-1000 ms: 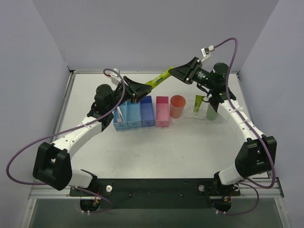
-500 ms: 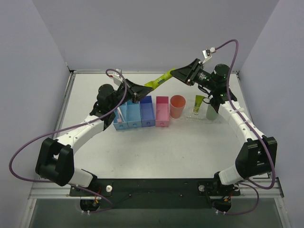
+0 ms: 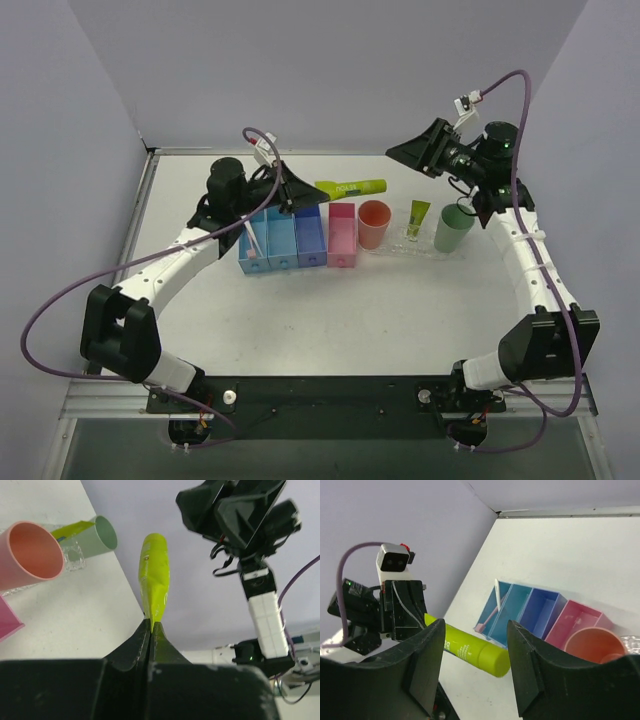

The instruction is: Prepare toiletry sets of a toothbrush and toothpaste on the tray

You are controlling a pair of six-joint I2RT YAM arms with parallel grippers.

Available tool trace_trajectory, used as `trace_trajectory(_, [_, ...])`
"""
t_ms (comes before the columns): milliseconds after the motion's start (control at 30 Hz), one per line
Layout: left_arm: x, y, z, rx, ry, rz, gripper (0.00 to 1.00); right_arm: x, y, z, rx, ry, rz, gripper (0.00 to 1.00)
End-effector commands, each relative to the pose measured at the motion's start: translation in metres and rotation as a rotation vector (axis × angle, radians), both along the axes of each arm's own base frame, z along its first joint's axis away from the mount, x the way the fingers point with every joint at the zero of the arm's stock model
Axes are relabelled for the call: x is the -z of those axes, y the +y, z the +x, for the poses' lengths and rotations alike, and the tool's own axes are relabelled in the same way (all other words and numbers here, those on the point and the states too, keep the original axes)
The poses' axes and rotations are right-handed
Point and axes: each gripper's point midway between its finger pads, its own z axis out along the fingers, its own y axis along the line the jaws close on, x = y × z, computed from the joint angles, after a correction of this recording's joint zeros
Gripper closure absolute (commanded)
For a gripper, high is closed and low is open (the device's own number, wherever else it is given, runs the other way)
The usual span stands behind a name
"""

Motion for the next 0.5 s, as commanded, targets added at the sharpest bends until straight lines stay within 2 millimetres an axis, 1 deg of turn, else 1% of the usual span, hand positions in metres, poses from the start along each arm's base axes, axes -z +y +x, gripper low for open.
trace_trajectory(0, [-0.015,-0.008,-0.030,0.246,-0.175,0.076,1.00,-0.027,0.002,-0.040,-0.141,-0.140,-0.175,0.52])
trace_trajectory(33, [-0.010,-0.009,-0.034,0.280,-0.182,0.099,1.00,-0.033,0.003,-0.043,-0.158,-0.144,-0.185,0.52])
trace_trajectory(67, [-0.007,-0.011,-0.036,0.307,-0.189,0.107,1.00,-0.027,0.006,-0.049,-0.191,-0.111,-0.189,0.52])
trace_trajectory(100, [-0.012,-0.011,-0.042,0.349,-0.211,0.109,1.00,-0.026,0.009,-0.052,-0.212,-0.109,-0.190,0.53])
trace_trajectory(167, [-0.005,-0.014,-0.047,0.395,-0.224,0.142,1.00,-0.026,0.016,-0.057,-0.261,-0.099,-0.173,0.55])
trace_trajectory(233, [-0.003,-0.015,-0.054,0.443,-0.229,0.172,1.00,-0.025,0.028,-0.064,-0.307,-0.098,-0.168,0.57])
trace_trajectory(267, [0.001,-0.017,-0.054,0.455,-0.225,0.185,1.00,-0.024,0.034,-0.067,-0.329,-0.090,-0.166,0.57])
trace_trajectory(333, [0.000,-0.021,-0.060,0.486,-0.246,0.214,1.00,-0.021,0.051,-0.076,-0.392,-0.089,-0.166,0.59])
trace_trajectory(367, [0.000,-0.023,-0.061,0.494,-0.254,0.223,1.00,-0.017,0.056,-0.077,-0.410,-0.073,-0.167,0.59])
trace_trajectory(433, [-0.001,-0.029,-0.068,0.520,-0.278,0.239,1.00,-0.016,0.071,-0.085,-0.458,-0.068,-0.162,0.60])
trace_trajectory(467, [-0.006,-0.031,-0.068,0.523,-0.294,0.234,1.00,-0.013,0.075,-0.084,-0.472,-0.053,-0.158,0.60])
